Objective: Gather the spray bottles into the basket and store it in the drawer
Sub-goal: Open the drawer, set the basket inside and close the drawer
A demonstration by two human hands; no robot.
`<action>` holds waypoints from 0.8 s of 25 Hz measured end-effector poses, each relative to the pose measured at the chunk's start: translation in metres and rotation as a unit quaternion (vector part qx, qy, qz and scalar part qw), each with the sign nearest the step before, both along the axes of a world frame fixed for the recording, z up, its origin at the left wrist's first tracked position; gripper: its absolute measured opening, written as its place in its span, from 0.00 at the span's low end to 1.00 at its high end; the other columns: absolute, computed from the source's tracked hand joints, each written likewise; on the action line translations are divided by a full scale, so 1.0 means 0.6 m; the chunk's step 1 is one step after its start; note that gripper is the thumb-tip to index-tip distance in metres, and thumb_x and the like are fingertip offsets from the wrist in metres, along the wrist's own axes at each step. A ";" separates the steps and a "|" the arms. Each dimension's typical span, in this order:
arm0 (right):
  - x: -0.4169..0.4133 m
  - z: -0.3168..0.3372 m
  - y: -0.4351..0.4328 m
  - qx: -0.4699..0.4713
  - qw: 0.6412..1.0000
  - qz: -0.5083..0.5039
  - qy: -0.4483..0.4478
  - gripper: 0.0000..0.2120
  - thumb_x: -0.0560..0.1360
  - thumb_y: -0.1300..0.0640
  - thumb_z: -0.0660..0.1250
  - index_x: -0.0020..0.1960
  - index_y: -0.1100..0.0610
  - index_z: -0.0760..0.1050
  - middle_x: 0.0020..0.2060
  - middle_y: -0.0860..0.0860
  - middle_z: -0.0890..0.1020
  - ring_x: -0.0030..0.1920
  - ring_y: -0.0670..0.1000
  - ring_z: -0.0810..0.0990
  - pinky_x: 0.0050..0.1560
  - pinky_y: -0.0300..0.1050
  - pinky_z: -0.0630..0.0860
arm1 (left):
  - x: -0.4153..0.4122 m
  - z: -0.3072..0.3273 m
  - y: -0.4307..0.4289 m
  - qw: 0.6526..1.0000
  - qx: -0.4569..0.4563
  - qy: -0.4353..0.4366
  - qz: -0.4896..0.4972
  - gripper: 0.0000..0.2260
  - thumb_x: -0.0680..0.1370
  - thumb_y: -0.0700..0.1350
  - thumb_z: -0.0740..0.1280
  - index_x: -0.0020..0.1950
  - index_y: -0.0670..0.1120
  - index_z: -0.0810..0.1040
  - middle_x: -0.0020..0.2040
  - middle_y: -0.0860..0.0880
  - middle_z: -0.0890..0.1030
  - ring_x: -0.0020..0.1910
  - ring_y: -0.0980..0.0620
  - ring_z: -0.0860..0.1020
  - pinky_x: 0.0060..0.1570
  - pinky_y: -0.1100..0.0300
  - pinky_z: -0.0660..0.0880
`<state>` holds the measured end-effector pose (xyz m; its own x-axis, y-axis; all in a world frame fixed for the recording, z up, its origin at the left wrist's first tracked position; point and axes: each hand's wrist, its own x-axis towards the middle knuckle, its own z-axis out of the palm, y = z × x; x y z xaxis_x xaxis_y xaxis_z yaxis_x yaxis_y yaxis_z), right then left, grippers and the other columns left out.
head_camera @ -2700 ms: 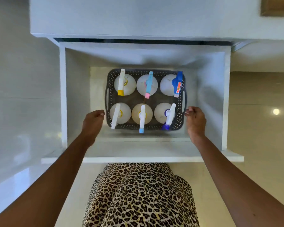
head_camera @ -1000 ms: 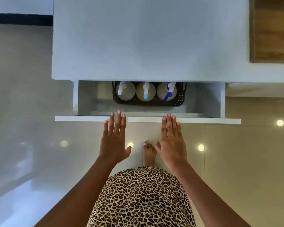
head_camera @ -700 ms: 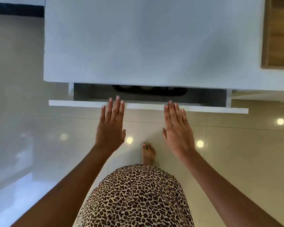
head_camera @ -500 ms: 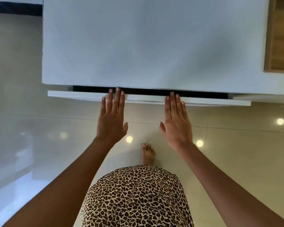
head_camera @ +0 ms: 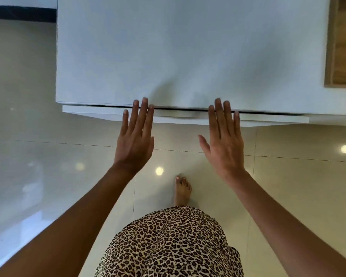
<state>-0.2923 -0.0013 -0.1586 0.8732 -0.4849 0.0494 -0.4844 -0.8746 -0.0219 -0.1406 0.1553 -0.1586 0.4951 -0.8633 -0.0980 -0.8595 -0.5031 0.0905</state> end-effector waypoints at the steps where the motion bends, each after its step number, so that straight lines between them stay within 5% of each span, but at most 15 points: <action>1: 0.007 0.003 -0.015 0.005 1.000 -0.010 0.010 0.43 0.69 0.50 0.72 0.73 0.65 0.52 0.72 0.64 0.62 0.73 0.61 0.56 0.72 0.56 0.52 | 0.013 0.002 -0.008 1.000 0.010 -0.003 0.002 0.41 0.71 0.43 0.70 0.73 0.37 0.45 0.75 0.34 0.55 0.73 0.40 0.47 0.71 0.43 0.50; 4: 0.038 0.003 -0.074 0.019 0.997 -0.010 0.073 0.54 0.63 0.48 0.76 0.74 0.65 0.45 0.74 0.64 0.54 0.75 0.62 0.51 0.73 0.55 0.47 | 0.058 0.001 -0.041 0.999 0.042 0.000 0.018 0.44 0.71 0.44 0.71 0.74 0.37 0.43 0.76 0.35 0.50 0.75 0.38 0.46 0.73 0.46 0.46; 8: 0.056 -0.018 -0.116 0.032 0.991 0.046 0.122 0.55 0.63 0.50 0.76 0.74 0.64 0.43 0.75 0.62 0.50 0.75 0.61 0.48 0.75 0.53 0.45 | 0.080 -0.010 -0.054 0.998 0.055 -0.009 0.009 0.40 0.70 0.39 0.71 0.73 0.34 0.48 0.75 0.33 0.53 0.74 0.36 0.51 0.73 0.50 0.48; 14: 0.054 -0.034 -0.112 -0.015 0.996 0.041 0.076 0.46 0.65 0.54 0.74 0.73 0.65 0.51 0.73 0.62 0.59 0.74 0.61 0.57 0.74 0.51 0.51 | 0.079 -0.024 -0.052 0.991 -0.011 -0.131 0.004 0.28 0.70 0.35 0.71 0.67 0.32 0.65 0.67 0.33 0.70 0.67 0.37 0.69 0.66 0.50 0.64; 20: 0.054 -0.051 -0.114 -0.106 0.993 0.048 0.033 0.40 0.64 0.53 0.75 0.70 0.65 0.61 0.68 0.61 0.70 0.69 0.59 0.68 0.70 0.50 0.60 | 0.078 -0.044 -0.055 0.976 -0.048 -0.211 -0.002 0.24 0.69 0.36 0.74 0.63 0.35 0.73 0.62 0.39 0.78 0.62 0.42 0.76 0.61 0.53 0.74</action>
<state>-0.2599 -0.0698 -0.1894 0.9192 -0.3848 0.0838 -0.3938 -0.8979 0.1969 -0.0936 0.1221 -0.1849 0.4706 -0.8605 0.1955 -0.8323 -0.5064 -0.2254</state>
